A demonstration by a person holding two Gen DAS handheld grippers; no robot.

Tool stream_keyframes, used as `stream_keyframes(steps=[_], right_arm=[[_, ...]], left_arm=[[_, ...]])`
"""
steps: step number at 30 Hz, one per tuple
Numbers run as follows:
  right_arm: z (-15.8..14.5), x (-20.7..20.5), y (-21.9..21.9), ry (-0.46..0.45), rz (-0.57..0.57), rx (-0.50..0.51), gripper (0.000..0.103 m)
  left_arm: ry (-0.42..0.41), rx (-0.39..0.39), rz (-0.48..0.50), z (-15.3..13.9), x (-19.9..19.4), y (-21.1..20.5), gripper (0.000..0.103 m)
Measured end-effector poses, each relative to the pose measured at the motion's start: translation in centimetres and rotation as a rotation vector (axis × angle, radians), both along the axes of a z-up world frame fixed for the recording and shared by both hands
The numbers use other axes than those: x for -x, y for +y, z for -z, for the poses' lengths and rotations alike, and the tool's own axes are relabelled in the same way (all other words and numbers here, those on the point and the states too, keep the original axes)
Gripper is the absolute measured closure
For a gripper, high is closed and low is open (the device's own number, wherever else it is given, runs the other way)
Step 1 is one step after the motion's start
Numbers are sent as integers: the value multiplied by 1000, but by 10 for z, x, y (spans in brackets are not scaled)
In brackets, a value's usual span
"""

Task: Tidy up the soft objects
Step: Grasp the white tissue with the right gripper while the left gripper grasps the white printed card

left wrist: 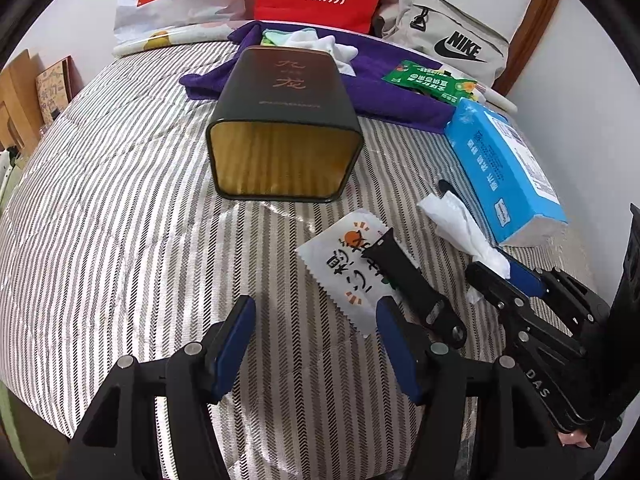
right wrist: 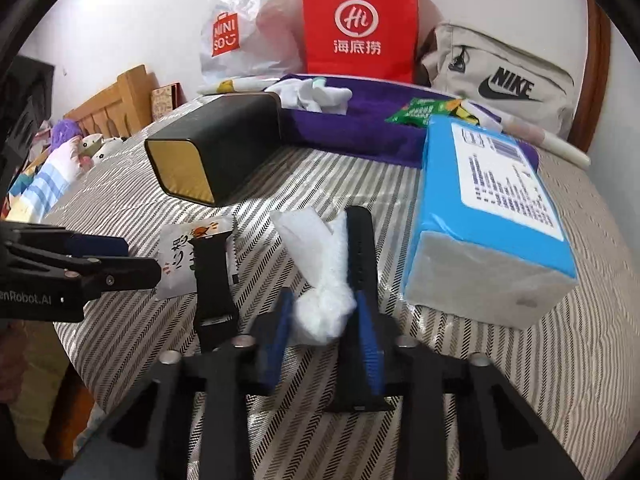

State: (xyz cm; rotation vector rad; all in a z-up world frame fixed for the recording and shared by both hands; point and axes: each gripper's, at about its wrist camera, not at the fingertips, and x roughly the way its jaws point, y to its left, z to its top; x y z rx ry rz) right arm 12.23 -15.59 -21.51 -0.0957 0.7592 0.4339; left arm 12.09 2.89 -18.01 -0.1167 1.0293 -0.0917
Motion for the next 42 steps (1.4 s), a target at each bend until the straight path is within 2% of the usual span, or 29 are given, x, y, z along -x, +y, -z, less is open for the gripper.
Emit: stream_keyframes(steps=[8, 13, 15, 17, 22, 24, 28, 31, 33, 34, 35, 42], right_arm=[[-13, 12, -24, -15, 25, -48, 77], [-18, 19, -42, -20, 56, -60, 77], [-20, 22, -49, -19, 64, -77, 77], [-21, 24, -55, -22, 76, -84, 77], [-22, 28, -70, -22, 105, -97, 77], [-22, 28, -75, -22, 114, -103, 77], [-21, 28, -79, -19, 128, -106, 77], [-19, 28, -81, -16, 137, -109, 77], [-18, 28, -82, -9, 140, -116, 77], [-18, 28, -81, -7, 140, -117, 77], [-18, 28, -81, -7, 139, -116, 77], [-18, 30, -81, -10, 136, -109, 77]], left_arm=[[-13, -31, 49, -6, -2, -24, 42], [14, -71, 67, -2, -14, -50, 42], [12, -111, 51, 2, -17, -59, 34], [5, -132, 58, 4, -19, -66, 30], [-13, -179, 69, 7, -24, -78, 23], [-27, -211, 79, 9, -25, -84, 22], [-57, -219, 86, 9, -26, -89, 23], [-106, -221, 88, 9, -22, -89, 33], [-134, -232, 81, 8, -20, -88, 47], [-142, -243, 77, 7, -19, -87, 60], [-146, -252, 73, 6, -18, -85, 66], [-122, -166, 69, 3, -8, -52, 68]])
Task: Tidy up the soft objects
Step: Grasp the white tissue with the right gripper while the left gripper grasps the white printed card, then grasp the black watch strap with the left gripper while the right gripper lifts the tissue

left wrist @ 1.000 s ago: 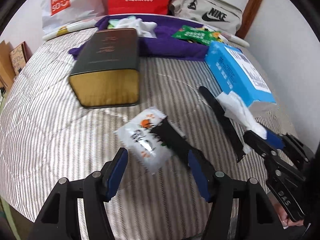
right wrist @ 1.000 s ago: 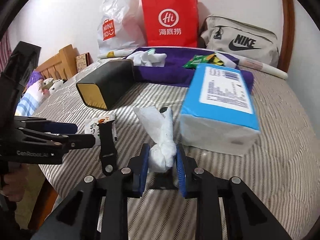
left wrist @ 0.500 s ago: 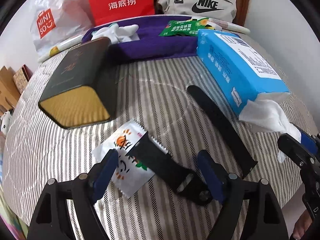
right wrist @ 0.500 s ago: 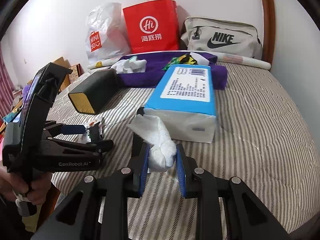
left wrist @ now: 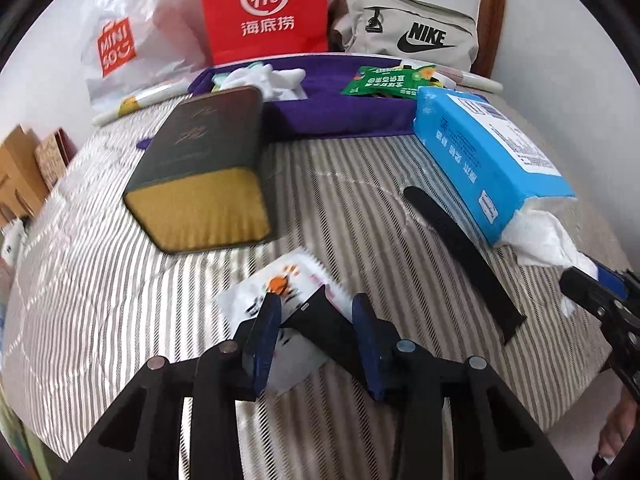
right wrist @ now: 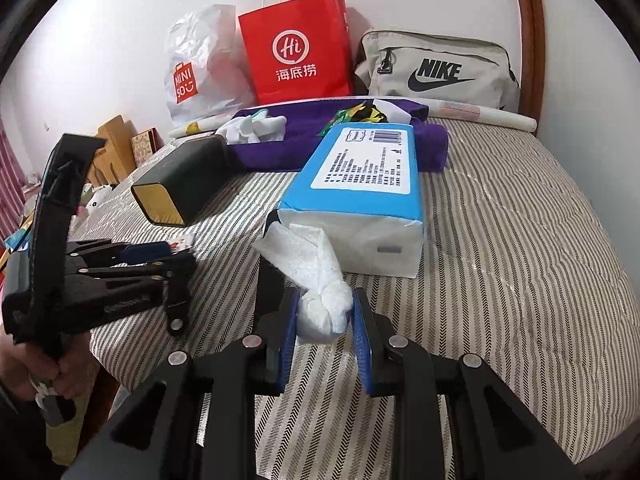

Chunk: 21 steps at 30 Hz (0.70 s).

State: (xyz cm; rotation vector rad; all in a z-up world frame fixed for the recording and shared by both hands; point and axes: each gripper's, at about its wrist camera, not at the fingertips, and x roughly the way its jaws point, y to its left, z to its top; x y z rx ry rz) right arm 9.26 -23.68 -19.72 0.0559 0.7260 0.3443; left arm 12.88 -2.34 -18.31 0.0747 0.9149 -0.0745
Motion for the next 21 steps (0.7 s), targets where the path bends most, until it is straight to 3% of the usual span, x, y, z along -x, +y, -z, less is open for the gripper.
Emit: stream_keyframes(steps=[9, 12, 15, 21], right_arm=[[4, 1, -6, 13, 10, -8, 77], [5, 1, -7, 14, 11, -7, 77], [5, 1, -8, 20, 9, -9, 77], [7, 3, -12, 23, 12, -17, 77]], left_arm=[[67, 121, 3, 1, 15, 15, 57], [87, 113, 20, 1, 19, 7, 53], [113, 68, -30, 3, 23, 3, 52], [190, 197, -26, 2, 38, 8, 47]])
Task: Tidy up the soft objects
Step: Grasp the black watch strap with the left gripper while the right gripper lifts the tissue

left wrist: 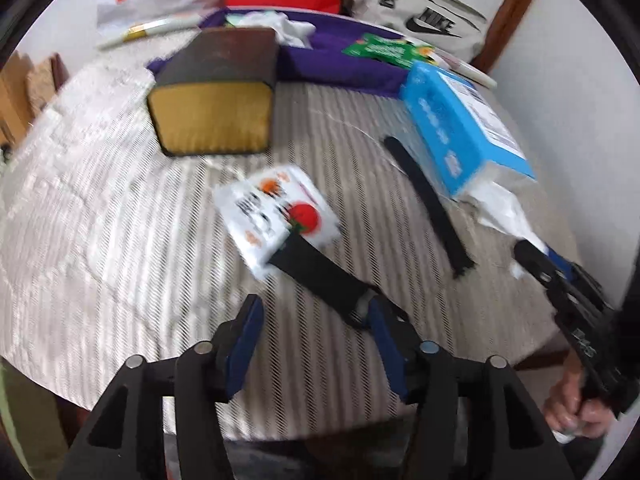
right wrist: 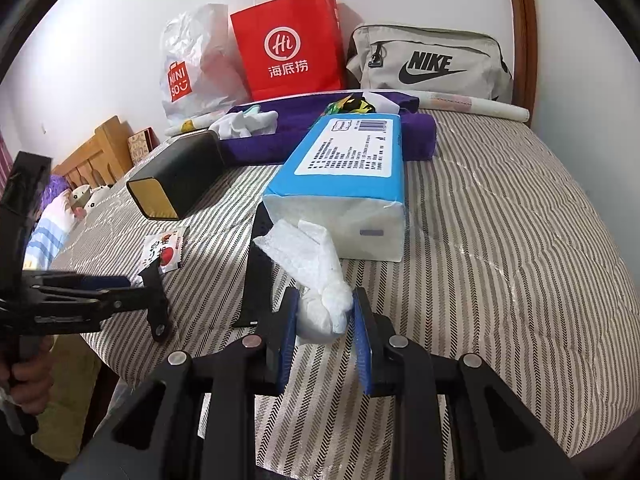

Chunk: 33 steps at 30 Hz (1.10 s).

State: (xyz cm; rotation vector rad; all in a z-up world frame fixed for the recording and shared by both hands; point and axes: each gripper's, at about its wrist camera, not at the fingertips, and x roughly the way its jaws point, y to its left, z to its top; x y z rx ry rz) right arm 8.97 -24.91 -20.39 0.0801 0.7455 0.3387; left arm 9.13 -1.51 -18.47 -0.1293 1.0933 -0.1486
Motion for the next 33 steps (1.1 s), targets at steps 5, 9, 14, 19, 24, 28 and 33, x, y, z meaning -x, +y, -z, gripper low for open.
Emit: stream_keyframes(steps=[5, 9, 14, 19, 24, 28, 33], right_arm=[[3, 0, 1, 9, -2, -5, 77], [1, 2, 0, 3, 0, 0, 77], [0, 3, -3, 2, 6, -1, 77], [1, 3, -7, 7, 15, -3, 77], [2, 3, -7, 12, 15, -1, 77], [3, 3, -5, 15, 10, -1, 77], [3, 4, -2, 14, 1, 4, 77]], left_arm=[[-28, -15, 0, 4, -7, -11, 40], [-64, -16, 13, 5, -24, -20, 34], [-119, -125, 57, 8, -29, -37, 35], [-171, -211, 48, 7, -14, -35, 71], [-143, -198, 45, 5, -9, -22, 77], [-119, -118, 37, 5, -10, -17, 62], [-176, -222, 17, 12, -10, -35, 61]])
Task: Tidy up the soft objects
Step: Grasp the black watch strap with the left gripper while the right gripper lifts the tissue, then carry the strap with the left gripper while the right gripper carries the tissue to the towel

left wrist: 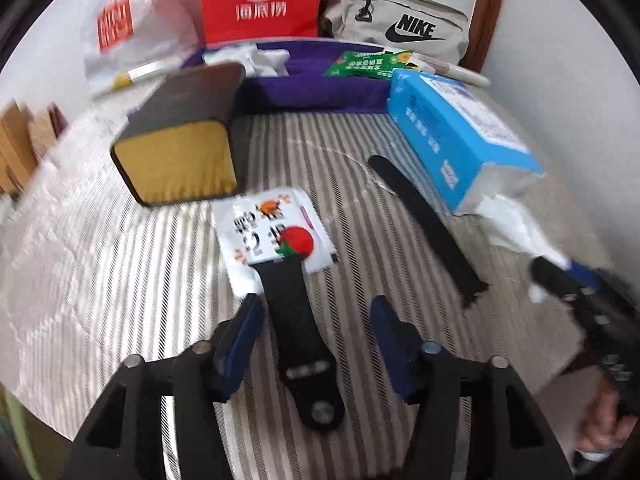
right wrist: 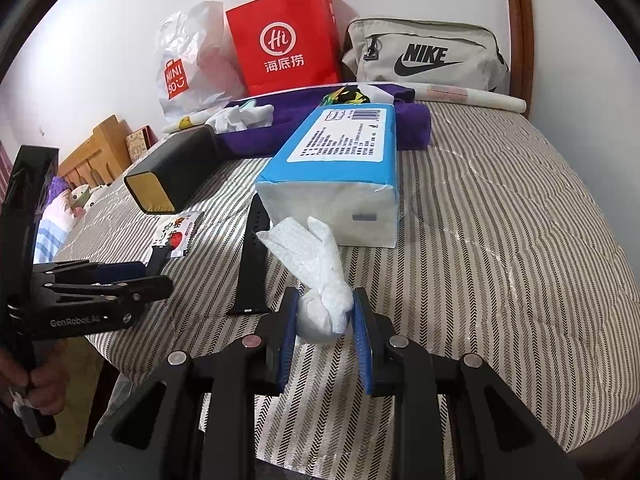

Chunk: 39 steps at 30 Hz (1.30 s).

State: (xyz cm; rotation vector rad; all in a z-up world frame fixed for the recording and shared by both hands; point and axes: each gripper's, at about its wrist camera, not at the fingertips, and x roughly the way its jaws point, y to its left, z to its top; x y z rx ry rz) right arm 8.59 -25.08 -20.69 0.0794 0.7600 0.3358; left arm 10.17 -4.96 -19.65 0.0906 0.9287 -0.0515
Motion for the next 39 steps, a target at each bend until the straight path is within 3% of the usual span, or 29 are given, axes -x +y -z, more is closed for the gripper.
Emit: stream_keyframes(steps=[3, 12, 18, 23, 25, 35, 39], right_arm=[[0, 1, 1, -1, -3, 2, 77], [0, 2, 1, -1, -4, 9, 77], [0, 4, 4, 2, -10, 23, 77], [-2, 5, 5, -2, -10, 26, 77], [-3, 6, 5, -2, -15, 17, 77], [-22, 7, 10, -15, -28, 20, 78], [-42, 7, 15, -39, -47, 34, 78]], left_arm=[[-5, 2, 30, -2, 1, -1, 82], [-3, 79, 9, -3, 11, 23, 81], [-44, 22, 17, 0, 17, 15, 83], [-47, 86, 1, -4, 16, 30, 83], [-80, 65, -11, -10, 20, 38, 83], [-112, 158, -50, -46, 20, 76, 83], [-140, 120, -67, -62, 15, 81, 83]])
